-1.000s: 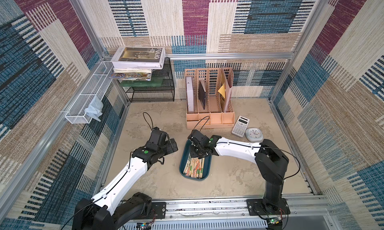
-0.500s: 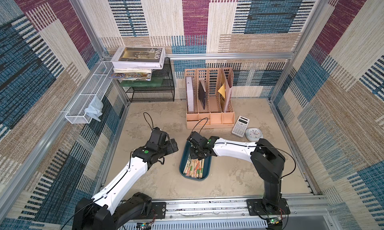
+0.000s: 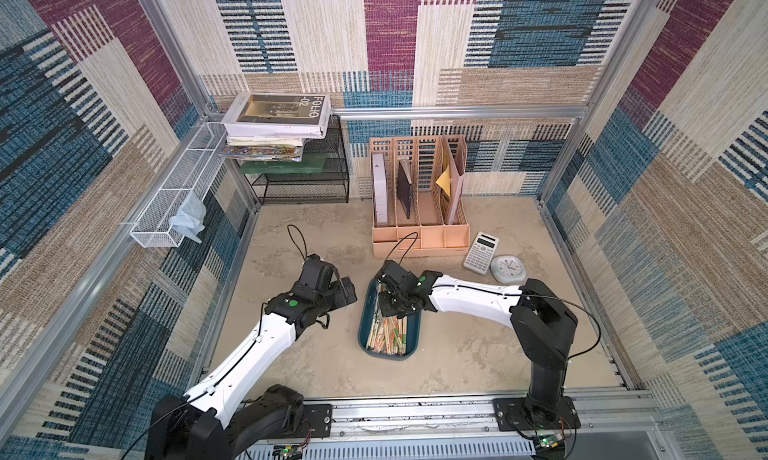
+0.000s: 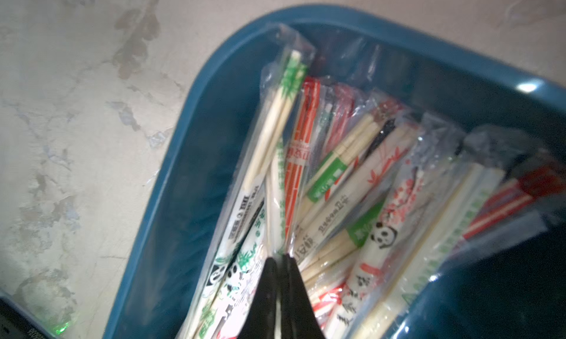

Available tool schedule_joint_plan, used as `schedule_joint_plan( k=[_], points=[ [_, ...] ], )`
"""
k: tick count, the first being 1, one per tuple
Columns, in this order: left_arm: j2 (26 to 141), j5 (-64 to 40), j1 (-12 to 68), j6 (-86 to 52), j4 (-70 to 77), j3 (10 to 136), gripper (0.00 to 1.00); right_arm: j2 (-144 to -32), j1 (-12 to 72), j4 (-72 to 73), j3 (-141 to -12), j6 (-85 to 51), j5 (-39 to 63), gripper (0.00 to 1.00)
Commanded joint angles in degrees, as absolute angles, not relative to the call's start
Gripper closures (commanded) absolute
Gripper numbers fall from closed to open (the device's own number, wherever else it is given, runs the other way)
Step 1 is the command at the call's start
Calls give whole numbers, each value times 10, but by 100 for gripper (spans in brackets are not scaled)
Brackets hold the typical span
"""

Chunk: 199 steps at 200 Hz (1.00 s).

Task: Take the paired disposable chopsticks out of the storage box
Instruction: Pick up the paired disposable chopsticks from the storage box, then place the paired disposable chopsticks at the center of the board.

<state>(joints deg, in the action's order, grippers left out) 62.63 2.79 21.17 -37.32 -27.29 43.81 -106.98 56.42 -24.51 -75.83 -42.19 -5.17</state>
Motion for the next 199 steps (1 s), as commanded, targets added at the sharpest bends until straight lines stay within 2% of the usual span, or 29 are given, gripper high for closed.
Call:
schedule_joint_plan(
  k=[1,147,199],
  points=[
    [628,25,211,-373,-266,440,1,-1046,565,-254,-749,-430,-69,100],
    [664,6,211,-367,-266,456,1,-932,537,-262,-706,-443,-105,100],
    [693,-20,213,-367,-259,464,1,-839,479,-275,-639,-438,-121,100]
  ],
)
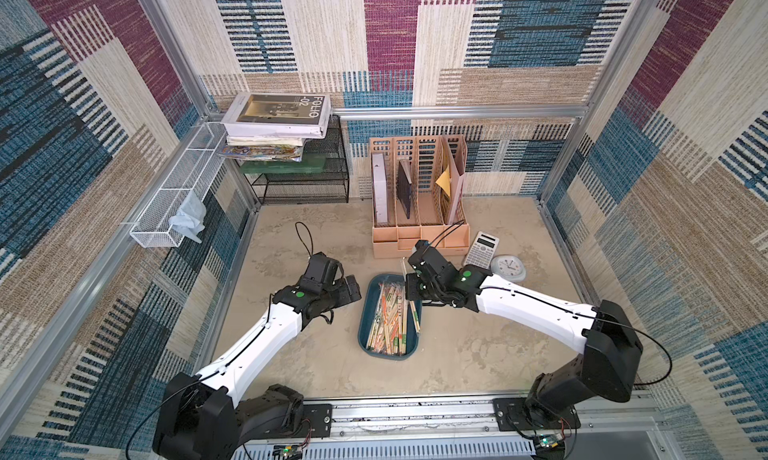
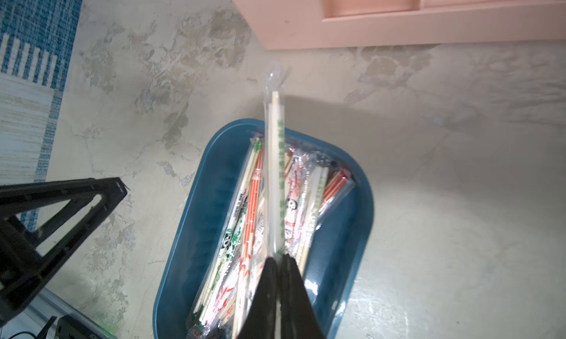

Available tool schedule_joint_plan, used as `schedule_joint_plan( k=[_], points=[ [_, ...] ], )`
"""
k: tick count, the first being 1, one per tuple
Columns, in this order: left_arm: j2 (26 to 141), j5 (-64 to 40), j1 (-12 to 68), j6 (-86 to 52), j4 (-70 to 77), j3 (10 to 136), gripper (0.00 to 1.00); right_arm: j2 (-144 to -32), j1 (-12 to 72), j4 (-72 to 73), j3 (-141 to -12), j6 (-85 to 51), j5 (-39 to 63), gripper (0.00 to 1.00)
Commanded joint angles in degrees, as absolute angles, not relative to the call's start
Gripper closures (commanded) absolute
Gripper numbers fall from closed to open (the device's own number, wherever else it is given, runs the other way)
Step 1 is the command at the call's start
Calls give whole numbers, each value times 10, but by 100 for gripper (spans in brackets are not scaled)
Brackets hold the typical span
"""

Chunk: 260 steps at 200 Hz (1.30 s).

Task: Take the paired disposable chopsticks out of the storage box
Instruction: Place the paired disposable chopsticks at the center of the board.

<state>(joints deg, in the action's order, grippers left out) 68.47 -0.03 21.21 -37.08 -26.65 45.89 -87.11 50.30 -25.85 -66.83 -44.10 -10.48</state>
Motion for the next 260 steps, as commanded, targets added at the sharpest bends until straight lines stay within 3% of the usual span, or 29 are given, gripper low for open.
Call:
schedule_joint_plan(
  k=[1,67,260],
  points=[
    [693,-20,213,-367,-259,464,1,-837,477,-276,-637,-438,-122,100],
    [697,-30,223,-373,-252,468,1,-780,404,-262,-525,-436,-127,100],
    [690,-22,230,-370,-256,473,1,-904,410,-222,-493,-432,-154,98]
  ],
)
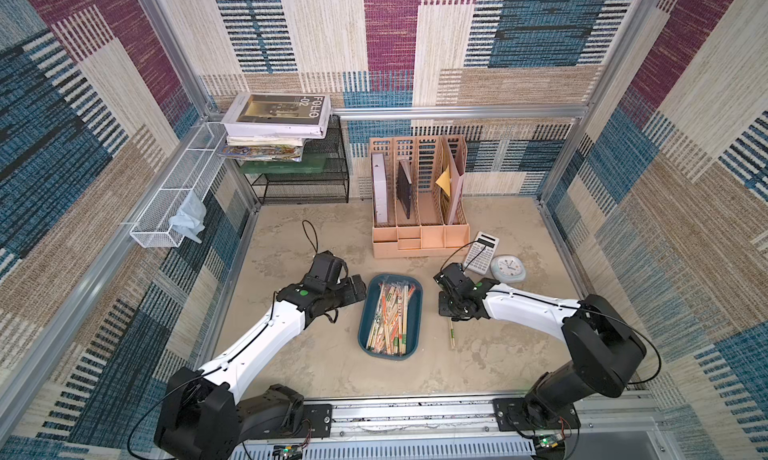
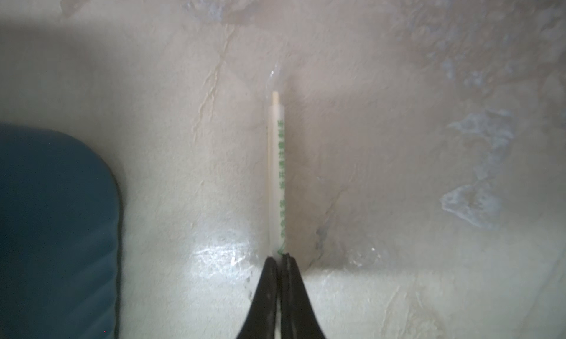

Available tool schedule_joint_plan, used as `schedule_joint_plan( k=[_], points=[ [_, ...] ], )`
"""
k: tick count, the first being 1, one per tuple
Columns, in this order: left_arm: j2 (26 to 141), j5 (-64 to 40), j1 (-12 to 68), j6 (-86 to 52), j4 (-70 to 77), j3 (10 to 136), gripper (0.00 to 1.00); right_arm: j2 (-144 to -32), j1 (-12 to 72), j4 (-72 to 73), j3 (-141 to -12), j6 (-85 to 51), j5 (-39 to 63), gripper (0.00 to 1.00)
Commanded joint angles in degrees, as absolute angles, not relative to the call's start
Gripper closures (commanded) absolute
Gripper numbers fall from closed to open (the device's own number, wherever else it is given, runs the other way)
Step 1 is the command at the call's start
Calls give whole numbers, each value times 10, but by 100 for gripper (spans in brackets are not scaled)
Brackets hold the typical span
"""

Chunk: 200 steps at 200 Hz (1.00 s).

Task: Take the paired disposable chopsticks out of the storage box
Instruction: Place the paired disposable chopsticks at the center of the board.

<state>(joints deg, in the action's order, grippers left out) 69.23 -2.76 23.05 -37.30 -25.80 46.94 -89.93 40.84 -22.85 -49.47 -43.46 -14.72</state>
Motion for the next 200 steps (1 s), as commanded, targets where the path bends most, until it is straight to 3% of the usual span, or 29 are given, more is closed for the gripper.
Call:
schedule_joint_plan(
  k=[1,42,77,146,200],
  points=[
    [690,-23,230,-369,-257,472,1,-904,410,-221,-493,-432,-154,98],
    [692,-23,230,-369,-257,472,2,-911,412,-223,-496,-432,-153,91],
    [690,-23,230,-369,-258,473,1,-896,415,-227,-499,-432,-154,72],
    [690,-13,230,-372,-259,468,1,-830,450,-272,-557,-431,-173,59],
    [684,1,230,-374,-269,466,1,-843,499,-285,-629,-430,-180,29]
  ],
)
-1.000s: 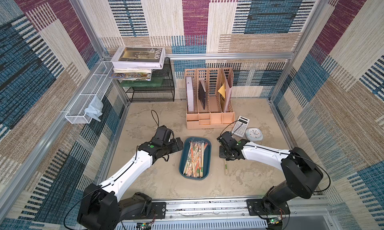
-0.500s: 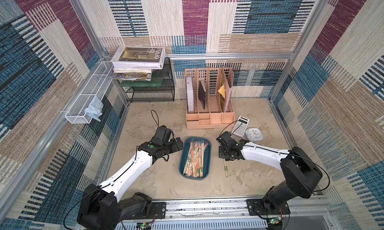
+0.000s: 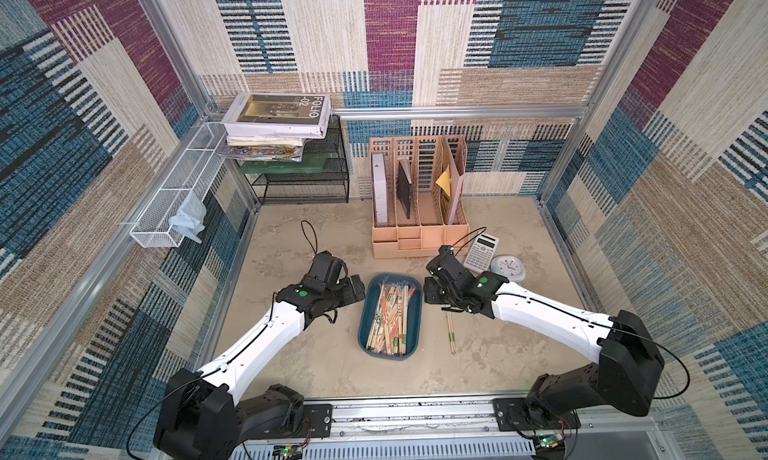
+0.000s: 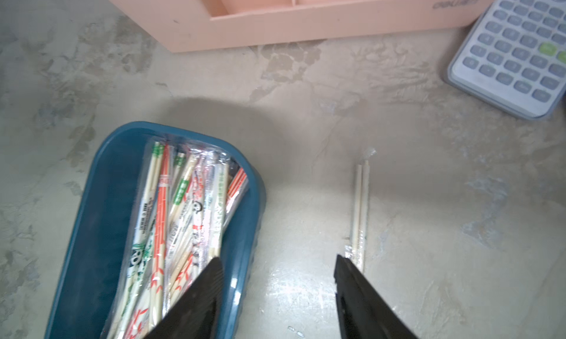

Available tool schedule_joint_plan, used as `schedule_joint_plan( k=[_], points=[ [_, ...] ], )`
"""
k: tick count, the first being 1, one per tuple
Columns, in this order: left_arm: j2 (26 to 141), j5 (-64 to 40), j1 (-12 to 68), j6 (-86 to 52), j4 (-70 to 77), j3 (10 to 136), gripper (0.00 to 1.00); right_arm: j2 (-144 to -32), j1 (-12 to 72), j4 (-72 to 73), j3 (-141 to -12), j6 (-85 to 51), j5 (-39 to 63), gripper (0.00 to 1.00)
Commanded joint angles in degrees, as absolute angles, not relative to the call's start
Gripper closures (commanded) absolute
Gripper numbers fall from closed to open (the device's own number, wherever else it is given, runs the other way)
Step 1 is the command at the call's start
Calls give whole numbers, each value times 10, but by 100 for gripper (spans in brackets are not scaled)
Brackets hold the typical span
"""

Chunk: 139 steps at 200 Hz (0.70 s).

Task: Take the paired disposable chopsticks out of the storage box
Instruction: Place the paired disposable chopsticks at the center of the board, then pick up the paired disposable chopsticks from the storage box.

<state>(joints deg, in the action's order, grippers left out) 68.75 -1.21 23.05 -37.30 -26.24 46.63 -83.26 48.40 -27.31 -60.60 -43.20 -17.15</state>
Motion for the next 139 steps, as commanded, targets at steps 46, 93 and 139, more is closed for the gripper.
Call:
schedule_joint_plan(
  k=[46,93,139],
  points=[
    [683,17,229,-374,-277,467,1,-908,534,-275,-689,-429,-160,20],
    [686,39,225,-368,-284,466,1,-1004,554,-260,-753,-430,-128,27],
    [685,41,199,-364,-286,456,1,-1081,560,-255,-804,-431,-99,42]
  ],
)
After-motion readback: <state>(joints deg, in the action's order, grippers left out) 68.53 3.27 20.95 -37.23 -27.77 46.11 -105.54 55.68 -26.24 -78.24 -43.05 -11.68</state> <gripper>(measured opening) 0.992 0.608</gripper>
